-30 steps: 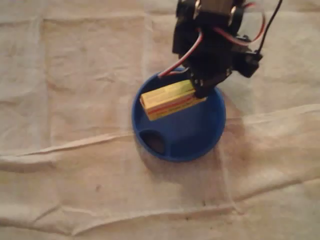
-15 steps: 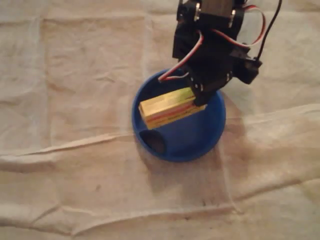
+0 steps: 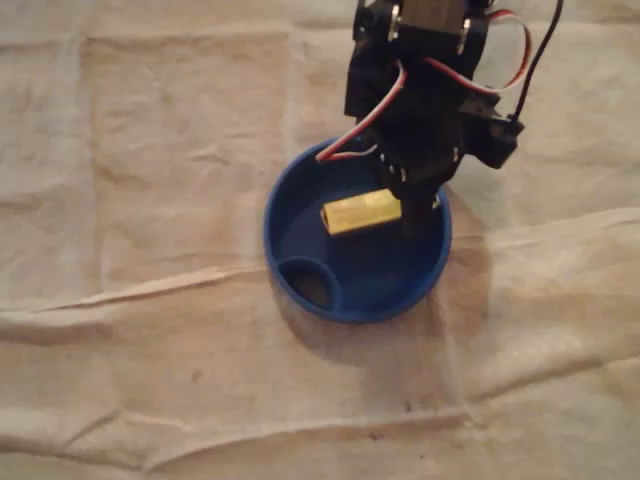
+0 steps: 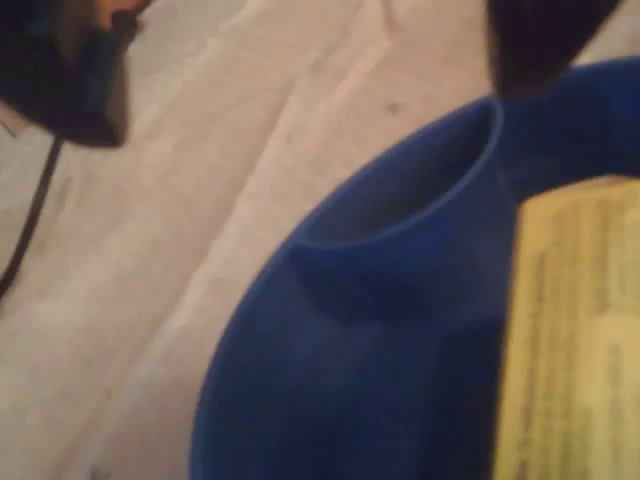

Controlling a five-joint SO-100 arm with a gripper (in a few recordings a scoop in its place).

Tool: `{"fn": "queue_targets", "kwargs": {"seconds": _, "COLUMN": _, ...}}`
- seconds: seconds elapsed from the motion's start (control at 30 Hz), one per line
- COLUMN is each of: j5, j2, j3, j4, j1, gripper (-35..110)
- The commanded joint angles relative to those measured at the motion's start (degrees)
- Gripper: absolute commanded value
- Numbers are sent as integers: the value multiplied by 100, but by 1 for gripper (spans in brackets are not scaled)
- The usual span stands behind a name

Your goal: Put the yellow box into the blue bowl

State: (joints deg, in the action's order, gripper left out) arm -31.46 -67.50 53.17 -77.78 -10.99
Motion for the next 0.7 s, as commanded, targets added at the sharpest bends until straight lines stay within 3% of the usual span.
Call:
{"fn": "queue_targets", "kwargs": {"seconds": 0.0, "j5": -26, "j2": -290, "j3": -404, "j4": 97, "j1": -9, "gripper": 11}}
{"fn": "queue_targets", "kwargs": {"seconds": 0.17, "j5": -26, "j2": -290, "j3": -404, "j4": 97, "j1": -35, "gripper": -1}}
{"fn": "queue_targets", "kwargs": {"seconds": 0.67, "j5": 44, "j2": -1819, "j3": -325, "j4": -246, "j1": 53, "gripper": 0}}
